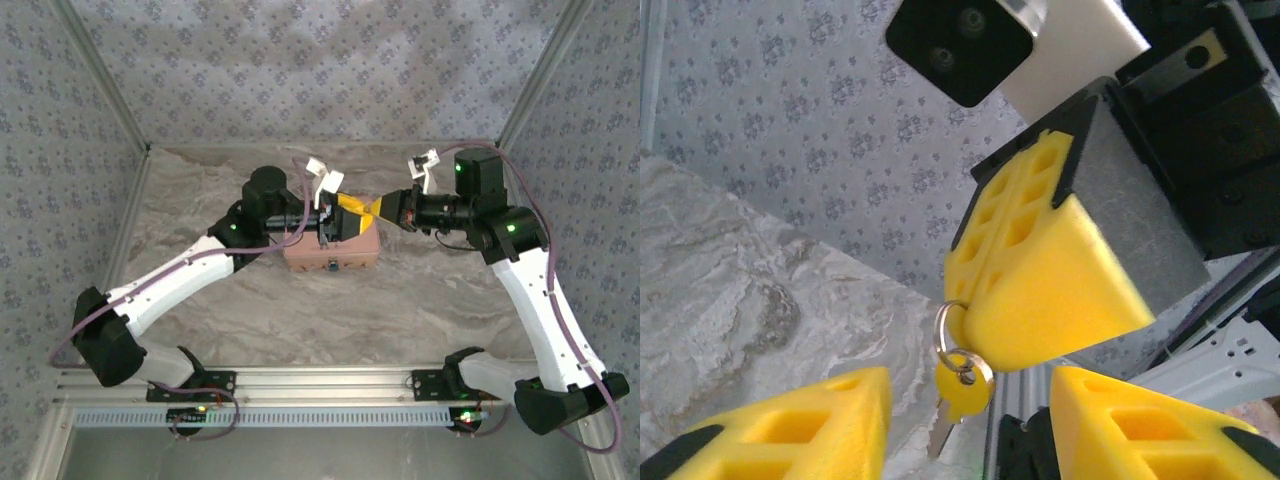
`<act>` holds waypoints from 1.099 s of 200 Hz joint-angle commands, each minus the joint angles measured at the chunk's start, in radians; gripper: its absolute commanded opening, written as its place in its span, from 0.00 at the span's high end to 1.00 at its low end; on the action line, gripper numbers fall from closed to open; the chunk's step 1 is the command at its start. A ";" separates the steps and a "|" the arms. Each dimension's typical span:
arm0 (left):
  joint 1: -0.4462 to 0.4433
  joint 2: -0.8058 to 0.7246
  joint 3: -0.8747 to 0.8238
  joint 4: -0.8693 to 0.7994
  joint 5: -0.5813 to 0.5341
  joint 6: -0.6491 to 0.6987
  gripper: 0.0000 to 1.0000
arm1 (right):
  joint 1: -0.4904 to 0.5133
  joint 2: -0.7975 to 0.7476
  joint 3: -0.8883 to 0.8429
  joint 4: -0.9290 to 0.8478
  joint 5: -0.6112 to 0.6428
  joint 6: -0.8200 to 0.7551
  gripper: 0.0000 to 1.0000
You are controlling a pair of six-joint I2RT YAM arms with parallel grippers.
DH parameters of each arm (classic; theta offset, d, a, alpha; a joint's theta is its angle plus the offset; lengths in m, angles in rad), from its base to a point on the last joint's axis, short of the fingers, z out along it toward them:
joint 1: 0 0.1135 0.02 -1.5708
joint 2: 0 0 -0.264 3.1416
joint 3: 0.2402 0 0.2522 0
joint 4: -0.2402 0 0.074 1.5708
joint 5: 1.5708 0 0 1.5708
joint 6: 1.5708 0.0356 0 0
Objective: Unlock a padlock with a key
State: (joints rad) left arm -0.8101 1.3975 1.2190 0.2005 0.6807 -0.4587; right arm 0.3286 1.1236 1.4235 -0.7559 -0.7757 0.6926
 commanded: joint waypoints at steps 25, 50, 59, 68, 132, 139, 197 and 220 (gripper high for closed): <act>-0.005 0.007 0.039 0.033 0.034 0.002 0.69 | -0.008 -0.020 -0.002 0.012 -0.028 0.012 1.00; -0.005 0.002 0.034 0.023 0.034 0.006 0.77 | -0.011 -0.020 -0.002 0.012 -0.030 0.011 1.00; -0.005 0.000 0.034 0.017 0.030 0.011 0.79 | -0.013 -0.021 -0.002 0.012 -0.030 0.012 1.00; -0.006 -0.003 0.035 0.013 0.028 0.016 0.83 | -0.013 -0.022 -0.003 0.012 -0.031 0.011 1.00; -0.005 0.000 0.042 -0.019 0.017 0.035 1.00 | -0.020 -0.031 -0.010 0.012 -0.037 0.012 1.00; -0.005 -0.001 0.044 -0.024 0.016 0.037 1.00 | -0.023 -0.034 -0.012 0.014 -0.040 0.011 1.00; -0.005 0.005 0.107 -0.197 0.032 0.110 1.00 | -0.069 -0.072 -0.062 0.027 -0.079 -0.050 0.69; 0.001 0.027 0.161 -0.308 0.095 0.134 1.00 | -0.118 -0.114 -0.122 0.099 -0.127 -0.053 0.64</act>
State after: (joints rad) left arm -0.8116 1.4055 1.3029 0.0246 0.6994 -0.3809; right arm 0.2539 1.0618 1.3487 -0.7227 -0.8326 0.6651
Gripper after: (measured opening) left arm 0.041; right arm 0.356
